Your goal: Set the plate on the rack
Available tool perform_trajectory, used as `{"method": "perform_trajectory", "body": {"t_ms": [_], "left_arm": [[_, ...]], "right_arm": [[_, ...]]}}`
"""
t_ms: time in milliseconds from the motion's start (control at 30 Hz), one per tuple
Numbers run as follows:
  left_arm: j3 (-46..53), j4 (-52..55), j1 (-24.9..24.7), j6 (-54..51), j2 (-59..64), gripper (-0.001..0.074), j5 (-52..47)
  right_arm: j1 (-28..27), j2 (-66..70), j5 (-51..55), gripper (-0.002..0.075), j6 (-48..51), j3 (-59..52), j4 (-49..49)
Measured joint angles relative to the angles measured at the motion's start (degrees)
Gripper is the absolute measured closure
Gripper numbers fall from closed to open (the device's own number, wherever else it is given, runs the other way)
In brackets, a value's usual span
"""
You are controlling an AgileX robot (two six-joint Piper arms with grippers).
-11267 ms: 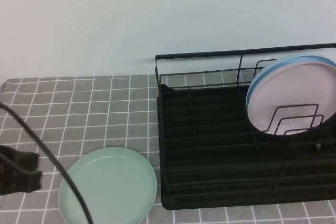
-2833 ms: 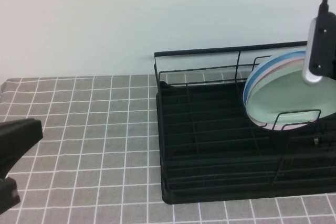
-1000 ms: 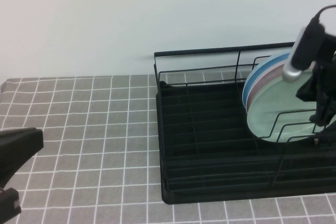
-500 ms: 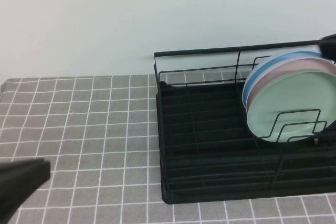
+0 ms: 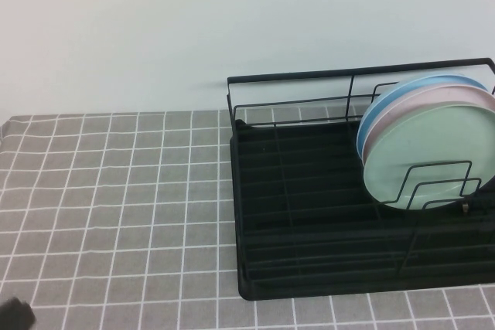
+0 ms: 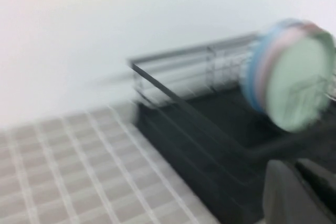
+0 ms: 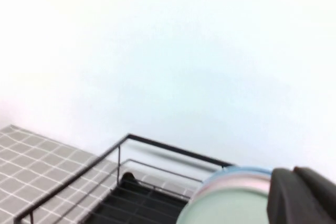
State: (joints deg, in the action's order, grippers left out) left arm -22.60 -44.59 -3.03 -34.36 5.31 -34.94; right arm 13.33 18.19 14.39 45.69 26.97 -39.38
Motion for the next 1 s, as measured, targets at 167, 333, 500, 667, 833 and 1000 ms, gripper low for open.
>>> {"method": "perform_trajectory", "body": {"t_ms": [167,333,500,667,833,1000], "left_arm": [[7.8,-0.9,0.0,-0.7,-0.4,0.0735,12.7],[11.3,-4.5,0.0,-0.7,-0.4,0.0735,17.0],[11.5,-6.7,0.0,-0.7,-0.4,0.0735,16.5],[11.5,-6.7,0.0,-0.7,-0.4,0.0735,15.9],[11.5,-6.7,0.0,-0.7,-0.4,0.0735,14.4],[11.8,-6.7,0.0,-0.7,-0.4,0.0735,14.2]], "right_arm": [[0.0,-6.1,-2.5,0.0727,-0.2,-9.2,-0.5],[0.0,-6.5,-4.7,0.0727,-0.1,-16.5,-0.5],[0.0,-6.5,-4.6,0.0727,-0.3,-21.6,-5.8],[0.0,-6.5,-4.3,0.0727,-0.4,-25.1,-10.2],[0.0,-6.5,-3.8,0.0727,-0.4,-27.2,-10.7],[0.0,-6.5,0.0,0.0727,-0.4,-27.1,-11.0]]}}
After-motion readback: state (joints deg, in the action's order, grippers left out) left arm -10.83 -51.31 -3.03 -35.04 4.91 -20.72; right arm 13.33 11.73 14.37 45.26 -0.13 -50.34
